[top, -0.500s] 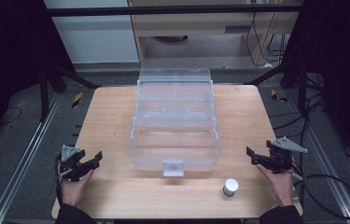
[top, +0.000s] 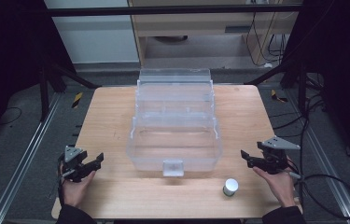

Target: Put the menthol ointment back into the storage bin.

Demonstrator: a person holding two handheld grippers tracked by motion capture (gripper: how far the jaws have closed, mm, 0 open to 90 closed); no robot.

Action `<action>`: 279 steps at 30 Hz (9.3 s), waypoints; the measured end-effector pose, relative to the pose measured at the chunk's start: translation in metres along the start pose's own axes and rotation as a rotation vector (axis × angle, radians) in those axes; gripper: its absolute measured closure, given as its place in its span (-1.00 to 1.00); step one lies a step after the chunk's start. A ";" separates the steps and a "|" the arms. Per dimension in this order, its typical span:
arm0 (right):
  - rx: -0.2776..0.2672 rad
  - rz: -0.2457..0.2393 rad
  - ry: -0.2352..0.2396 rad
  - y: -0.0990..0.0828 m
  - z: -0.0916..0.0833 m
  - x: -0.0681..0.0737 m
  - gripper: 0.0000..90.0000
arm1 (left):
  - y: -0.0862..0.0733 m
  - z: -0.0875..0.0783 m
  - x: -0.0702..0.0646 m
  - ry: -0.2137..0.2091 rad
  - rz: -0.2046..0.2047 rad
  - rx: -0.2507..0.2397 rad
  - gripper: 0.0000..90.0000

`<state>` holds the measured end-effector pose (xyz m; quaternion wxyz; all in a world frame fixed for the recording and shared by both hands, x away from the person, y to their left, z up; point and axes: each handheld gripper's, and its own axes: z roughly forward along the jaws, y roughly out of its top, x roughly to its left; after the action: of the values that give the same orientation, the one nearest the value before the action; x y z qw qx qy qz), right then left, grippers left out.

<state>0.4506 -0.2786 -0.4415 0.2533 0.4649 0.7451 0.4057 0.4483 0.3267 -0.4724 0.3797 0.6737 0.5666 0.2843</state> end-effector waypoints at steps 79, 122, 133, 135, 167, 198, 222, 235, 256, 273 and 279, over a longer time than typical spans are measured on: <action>0.550 -0.433 0.317 0.041 -0.010 0.077 -0.33 | -0.001 0.002 -0.004 -0.016 0.032 0.024 -0.30; 0.738 -0.521 0.367 0.017 0.019 0.092 -0.12 | -0.001 0.003 -0.004 -0.012 0.036 0.031 -0.29; 0.777 -0.544 0.376 0.016 0.025 0.093 0.03 | -0.001 0.003 -0.004 -0.010 0.036 0.030 -0.29; 0.782 -0.541 0.376 0.015 0.026 0.094 0.06 | -0.001 0.003 -0.004 -0.010 0.036 0.030 -0.29; 0.724 -0.496 0.355 0.048 0.004 0.087 0.11 | -0.001 0.005 -0.005 -0.008 0.038 0.040 -0.29; 0.612 -0.467 0.344 0.121 -0.015 0.092 0.12 | -0.001 0.005 -0.004 -0.008 0.039 0.045 -0.29; 0.553 -0.408 0.335 0.157 0.020 0.089 0.12 | -0.001 0.005 -0.003 -0.008 0.042 0.044 -0.28; 0.586 -0.422 0.329 0.152 0.056 0.096 0.12 | -0.001 0.005 -0.003 -0.009 0.042 0.045 -0.28; 0.662 -0.414 0.328 0.128 0.085 0.090 0.12 | -0.001 0.005 -0.003 -0.008 0.042 0.042 -0.28; 0.693 -0.408 0.348 0.111 0.096 0.090 0.12 | -0.001 0.006 -0.003 -0.008 0.044 0.042 -0.27; 0.699 -0.420 0.349 0.109 0.097 0.091 0.12 | -0.001 0.006 -0.003 -0.008 0.044 0.043 -0.27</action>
<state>0.5373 -0.1353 -0.4027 0.0281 0.2857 0.9474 0.1413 0.4517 0.3225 -0.4761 0.3611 0.6950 0.5563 0.2776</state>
